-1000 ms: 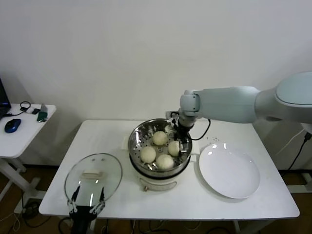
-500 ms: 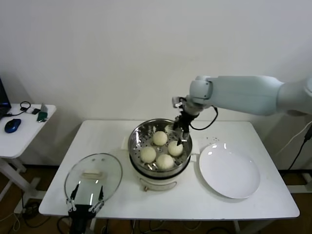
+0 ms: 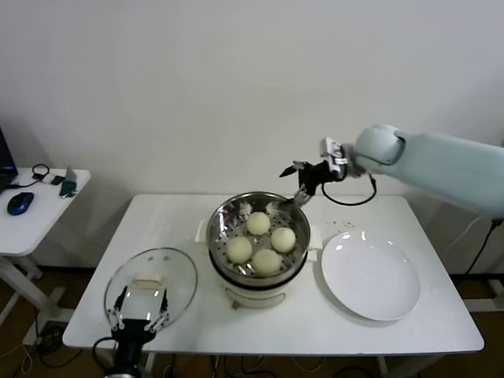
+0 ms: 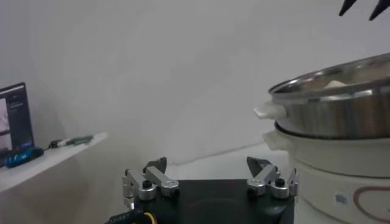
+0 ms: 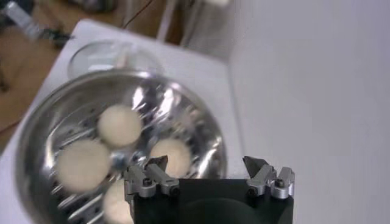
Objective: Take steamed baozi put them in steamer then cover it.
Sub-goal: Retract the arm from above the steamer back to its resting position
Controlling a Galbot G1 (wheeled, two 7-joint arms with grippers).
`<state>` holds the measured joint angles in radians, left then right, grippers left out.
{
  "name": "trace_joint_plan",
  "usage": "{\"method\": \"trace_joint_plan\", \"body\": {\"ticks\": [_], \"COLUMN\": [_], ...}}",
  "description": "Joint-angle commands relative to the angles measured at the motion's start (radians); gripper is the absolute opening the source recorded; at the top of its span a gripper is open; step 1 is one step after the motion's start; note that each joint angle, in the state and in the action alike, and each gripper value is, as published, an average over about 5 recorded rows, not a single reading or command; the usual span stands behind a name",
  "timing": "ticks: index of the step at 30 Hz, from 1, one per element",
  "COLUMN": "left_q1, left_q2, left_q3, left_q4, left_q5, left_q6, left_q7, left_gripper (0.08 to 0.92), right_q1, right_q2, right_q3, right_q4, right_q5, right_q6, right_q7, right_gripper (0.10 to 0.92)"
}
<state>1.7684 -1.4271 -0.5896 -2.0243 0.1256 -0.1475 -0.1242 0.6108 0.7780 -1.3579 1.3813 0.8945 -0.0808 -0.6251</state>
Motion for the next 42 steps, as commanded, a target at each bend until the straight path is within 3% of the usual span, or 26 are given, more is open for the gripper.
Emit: {"method": "trace_joint_plan", "body": {"ticks": [1,8,19,25,31,42], "left_q1": [-0.017,-0.026,-0.020,-0.020,0.015,-0.095], "left_q2": [-0.011,-0.016,-0.001,0.010,0.039,0.088], "left_q3": [0.003,0.015,-0.022,-0.069,-0.070,-0.041], "left_q4": [-0.018,-0.048,-0.087,-0.091,-0.113,0.056], "left_q5": [0.056,0.136,0.337,0.713,1.097,1.368], "left_q6": [0.007,0.034,0.087,0.115,0.208,0.246], "left_q7": [0.017,0.016,-0.014,-0.036,0.012,0.052], "left_gripper": [0.823,0.823,0.823,0.823,0.823,0.823], "right_q1": [-0.681,-1.235,-1.802,-1.956,-2.042,-2.065], "right_q2": [-0.299,-0.256,0.033,0.166,0.256,0.338], "right_q3": [0.747,1.302,1.867,2.000,2.052,2.093], "right_q4": [0.159,0.244,0.339,0.376,0.378,0.301], "right_q5": [-0.077,-0.155,-0.275,-0.296,-0.305,-0.352], "right_q6": [0.126,0.146,0.131,0.103,0.148,0.185], "right_q7": [0.293,0.371,0.415,0.429,0.425,0.412], "right_gripper": [0.823,0.823,0.823,0.823,0.823,0.823]}}
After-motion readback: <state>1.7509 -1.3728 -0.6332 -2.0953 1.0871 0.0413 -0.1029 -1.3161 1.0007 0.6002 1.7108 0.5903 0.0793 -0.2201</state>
